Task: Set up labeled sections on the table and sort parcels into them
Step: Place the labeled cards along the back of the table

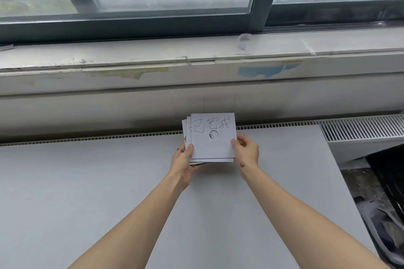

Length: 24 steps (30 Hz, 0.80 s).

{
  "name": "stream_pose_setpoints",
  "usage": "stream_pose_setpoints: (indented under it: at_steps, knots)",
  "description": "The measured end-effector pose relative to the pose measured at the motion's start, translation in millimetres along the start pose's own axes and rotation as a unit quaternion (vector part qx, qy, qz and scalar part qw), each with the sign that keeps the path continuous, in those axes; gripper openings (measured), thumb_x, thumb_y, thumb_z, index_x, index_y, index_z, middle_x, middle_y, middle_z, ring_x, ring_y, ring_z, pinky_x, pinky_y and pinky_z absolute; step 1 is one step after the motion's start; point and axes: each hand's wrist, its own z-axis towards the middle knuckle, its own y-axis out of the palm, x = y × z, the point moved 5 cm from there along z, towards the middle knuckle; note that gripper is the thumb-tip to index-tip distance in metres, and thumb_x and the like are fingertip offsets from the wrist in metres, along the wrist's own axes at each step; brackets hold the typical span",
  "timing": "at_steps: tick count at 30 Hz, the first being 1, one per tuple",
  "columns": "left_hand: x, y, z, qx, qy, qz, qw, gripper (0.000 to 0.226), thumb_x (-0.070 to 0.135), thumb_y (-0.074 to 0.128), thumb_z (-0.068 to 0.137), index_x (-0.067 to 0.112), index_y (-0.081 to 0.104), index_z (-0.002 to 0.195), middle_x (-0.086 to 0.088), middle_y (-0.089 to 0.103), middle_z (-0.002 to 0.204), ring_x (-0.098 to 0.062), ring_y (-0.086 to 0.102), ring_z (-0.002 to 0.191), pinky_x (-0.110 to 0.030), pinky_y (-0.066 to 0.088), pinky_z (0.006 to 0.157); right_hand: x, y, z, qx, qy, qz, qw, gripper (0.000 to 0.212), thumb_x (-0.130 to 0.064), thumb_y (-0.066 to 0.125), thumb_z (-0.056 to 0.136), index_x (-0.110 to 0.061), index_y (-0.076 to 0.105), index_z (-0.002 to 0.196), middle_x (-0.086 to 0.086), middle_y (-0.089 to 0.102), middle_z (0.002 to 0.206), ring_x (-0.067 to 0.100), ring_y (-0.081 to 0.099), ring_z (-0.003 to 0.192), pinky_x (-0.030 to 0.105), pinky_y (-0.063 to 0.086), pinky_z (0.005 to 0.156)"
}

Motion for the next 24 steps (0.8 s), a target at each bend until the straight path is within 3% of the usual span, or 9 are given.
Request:
stream_pose_setpoints:
  at_steps: [4, 8, 13, 18, 24]
  knots:
    - [-8.1, 13.9, 0.3, -0.001, -0.008, 0.014, 1.000, 0.032, 0.014, 0.043, 0.104, 0.008, 0.050, 0.135, -0.005, 0.067, 0.108, -0.022, 0.066, 0.093, -0.037, 0.059, 0.070, 0.4, -19.3, 9.2, -0.008, 0.001, 0.010, 1.000, 0.022, -0.009, 0.060, 0.085, -0.013, 0.073, 0.103, 0.004, 0.074, 0.096, 0.022, 0.068, 0.093, 0.036, 0.053, 0.088]
    - [-21.3, 24.9, -1.4, 0.004, -0.003, 0.012, 1.000, 0.032, 0.013, 0.043, 0.104, 0.012, 0.051, 0.135, -0.006, 0.067, 0.112, -0.025, 0.066, 0.096, -0.037, 0.061, 0.068, 0.4, -66.2, 29.2, 0.007, 0.002, 0.012, 1.000, 0.017, -0.009, 0.059, 0.086, -0.019, 0.071, 0.094, 0.001, 0.073, 0.087, 0.020, 0.066, 0.084, 0.038, 0.053, 0.087]
    - [-45.3, 45.7, 0.7, 0.032, -0.005, 0.012, 0.999, 0.032, 0.012, 0.043, 0.104, 0.014, 0.051, 0.135, -0.011, 0.064, 0.121, -0.029, 0.063, 0.102, -0.036, 0.061, 0.070, 10.3, -146.1, 72.4, 0.049, 0.026, -0.004, 0.998, 0.025, -0.013, 0.061, 0.086, -0.013, 0.073, 0.107, 0.004, 0.073, 0.097, 0.021, 0.067, 0.095, 0.040, 0.052, 0.097]
    - [-64.9, 62.6, 6.0, 0.054, 0.001, 0.001, 0.999, 0.029, 0.011, 0.043, 0.103, 0.014, 0.052, 0.131, -0.006, 0.066, 0.111, -0.023, 0.065, 0.094, -0.033, 0.060, 0.062, 16.1, -191.4, 98.3, 0.073, 0.033, -0.019, 0.997, 0.032, -0.011, 0.060, 0.089, -0.012, 0.069, 0.119, 0.003, 0.070, 0.105, 0.018, 0.063, 0.100, 0.034, 0.047, 0.101]
    - [-72.5, 66.7, 12.5, 0.062, 0.006, 0.016, 0.998, 0.028, 0.010, 0.043, 0.103, 0.014, 0.054, 0.129, -0.002, 0.067, 0.108, -0.020, 0.066, 0.092, -0.036, 0.059, 0.070, 26.4, -201.4, 106.4, 0.094, 0.041, -0.081, 0.991, 0.033, -0.006, 0.052, 0.093, -0.003, 0.064, 0.123, 0.014, 0.068, 0.112, 0.024, 0.058, 0.098, 0.022, 0.038, 0.082]
